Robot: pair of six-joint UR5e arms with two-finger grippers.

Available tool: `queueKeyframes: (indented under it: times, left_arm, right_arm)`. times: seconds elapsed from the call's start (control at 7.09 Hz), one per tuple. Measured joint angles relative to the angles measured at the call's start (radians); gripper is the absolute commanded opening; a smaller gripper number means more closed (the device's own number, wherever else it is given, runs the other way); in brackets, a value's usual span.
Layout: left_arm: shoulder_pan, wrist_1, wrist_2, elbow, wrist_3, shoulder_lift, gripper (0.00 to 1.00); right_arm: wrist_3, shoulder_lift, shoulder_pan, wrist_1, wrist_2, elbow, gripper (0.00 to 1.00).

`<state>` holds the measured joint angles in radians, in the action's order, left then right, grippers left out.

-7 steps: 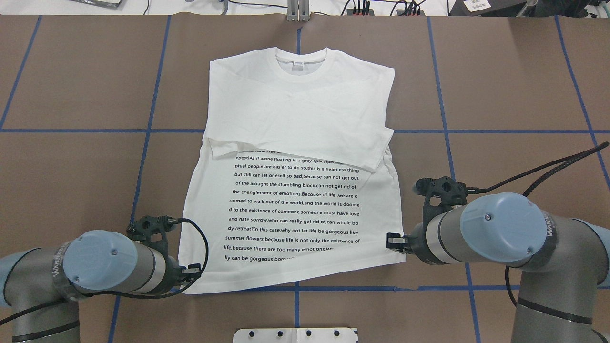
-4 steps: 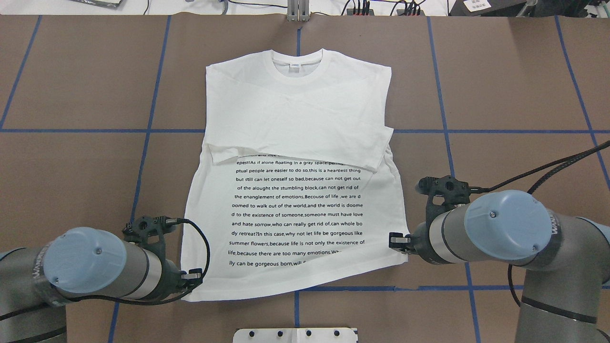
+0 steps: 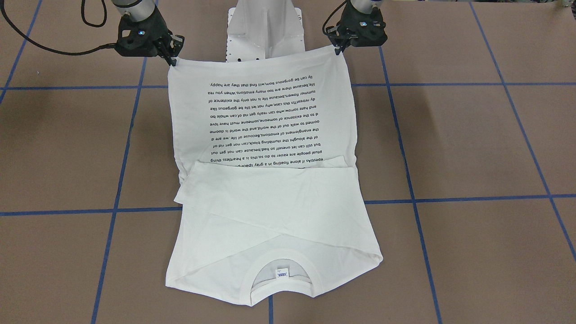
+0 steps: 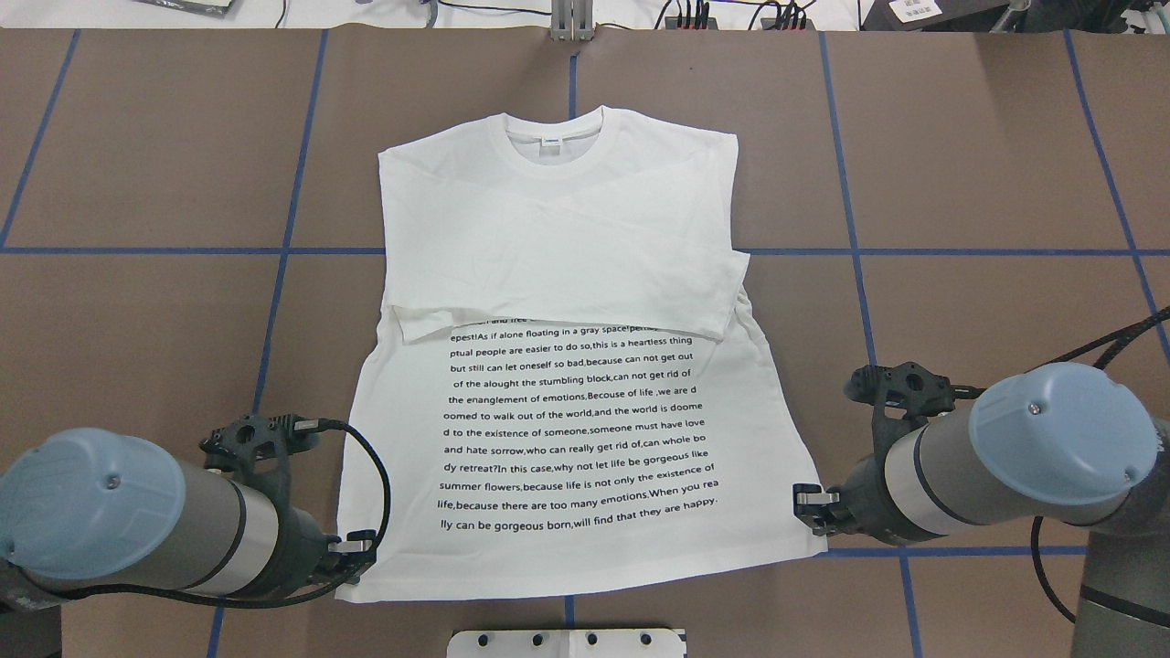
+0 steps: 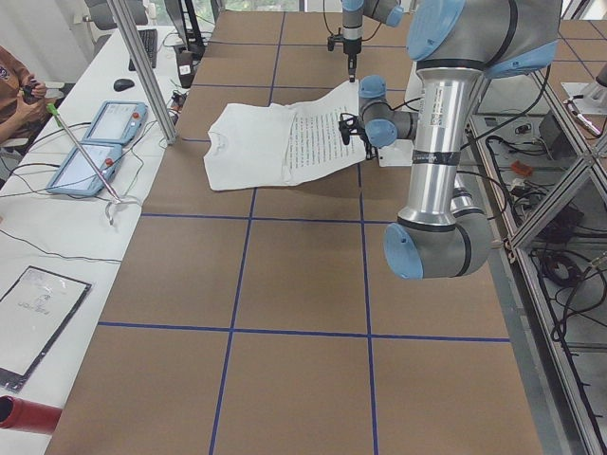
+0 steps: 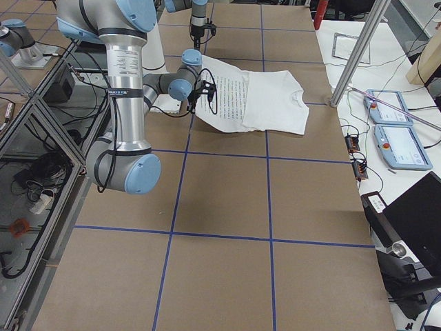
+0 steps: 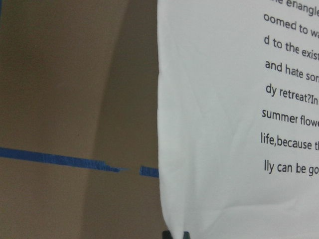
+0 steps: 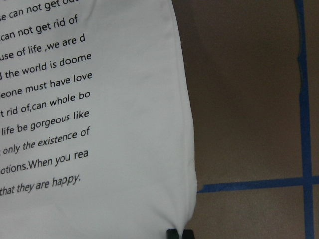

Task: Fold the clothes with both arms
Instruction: 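Lift the hem with both grippers and carry it toward the collar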

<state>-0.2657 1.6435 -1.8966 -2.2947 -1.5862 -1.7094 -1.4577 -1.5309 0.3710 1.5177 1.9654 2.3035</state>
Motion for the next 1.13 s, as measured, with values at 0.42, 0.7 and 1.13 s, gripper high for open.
queueKeyframes:
  times: [0.42,0.7,1.13]
  left_arm:
    - [0.0,-0.007,-0.043,-0.052,-0.004,0.0,0.0]
    - [-0.006,-0.011,-0.052,-0.064,-0.001,-0.001,0.0]
    - [-0.126,-0.13,-0.093,-0.05,0.074,-0.087,0.0]
  right_arm:
    - [0.003,-0.043,0.015,-0.003,0.125,0.057,0.0]
    - [0.007,-0.035,0.054,-0.008,0.145,0.068,0.0]
    - [0.035,0.062,0.207,-0.01,0.161,0.018,0.0]
